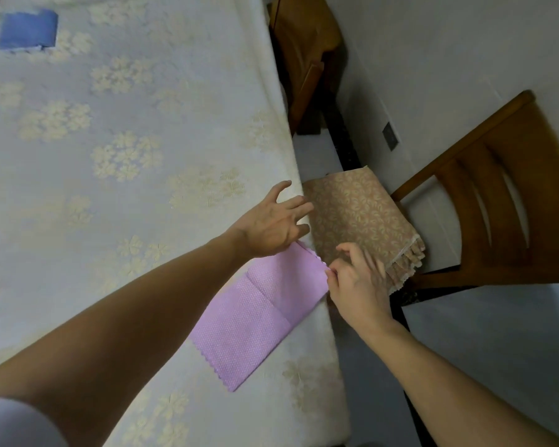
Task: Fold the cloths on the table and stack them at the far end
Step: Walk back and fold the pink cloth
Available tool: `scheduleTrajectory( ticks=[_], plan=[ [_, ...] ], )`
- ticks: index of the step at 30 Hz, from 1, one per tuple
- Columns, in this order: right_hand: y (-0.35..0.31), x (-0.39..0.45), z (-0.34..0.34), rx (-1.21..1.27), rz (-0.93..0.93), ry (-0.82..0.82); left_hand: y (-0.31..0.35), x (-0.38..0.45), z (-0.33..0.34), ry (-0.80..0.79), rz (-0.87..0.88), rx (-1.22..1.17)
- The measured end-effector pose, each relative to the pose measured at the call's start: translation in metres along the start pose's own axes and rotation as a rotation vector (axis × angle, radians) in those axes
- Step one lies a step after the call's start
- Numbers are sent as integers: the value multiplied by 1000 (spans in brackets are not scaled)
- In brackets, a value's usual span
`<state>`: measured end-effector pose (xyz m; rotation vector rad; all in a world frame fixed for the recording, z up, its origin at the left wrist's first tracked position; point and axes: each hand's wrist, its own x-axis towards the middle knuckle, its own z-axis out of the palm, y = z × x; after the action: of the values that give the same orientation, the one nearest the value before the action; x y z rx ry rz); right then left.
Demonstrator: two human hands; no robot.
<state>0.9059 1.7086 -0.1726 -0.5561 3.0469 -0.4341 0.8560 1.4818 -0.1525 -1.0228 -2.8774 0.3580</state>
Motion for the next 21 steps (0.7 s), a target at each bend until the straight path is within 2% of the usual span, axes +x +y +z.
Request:
scheduleTrajectory(
  ticks=[5, 10, 21],
  plan=[
    [-7, 0, -21, 7, -44, 77, -8, -5, -18, 19, 12, 10],
    [-22, -12, -30, 34, -118, 151, -8, -25, -32, 111, 14, -10],
    [-66, -53, -17, 107, -304, 151, 23, -114, -35, 128, -93, -83]
  ],
)
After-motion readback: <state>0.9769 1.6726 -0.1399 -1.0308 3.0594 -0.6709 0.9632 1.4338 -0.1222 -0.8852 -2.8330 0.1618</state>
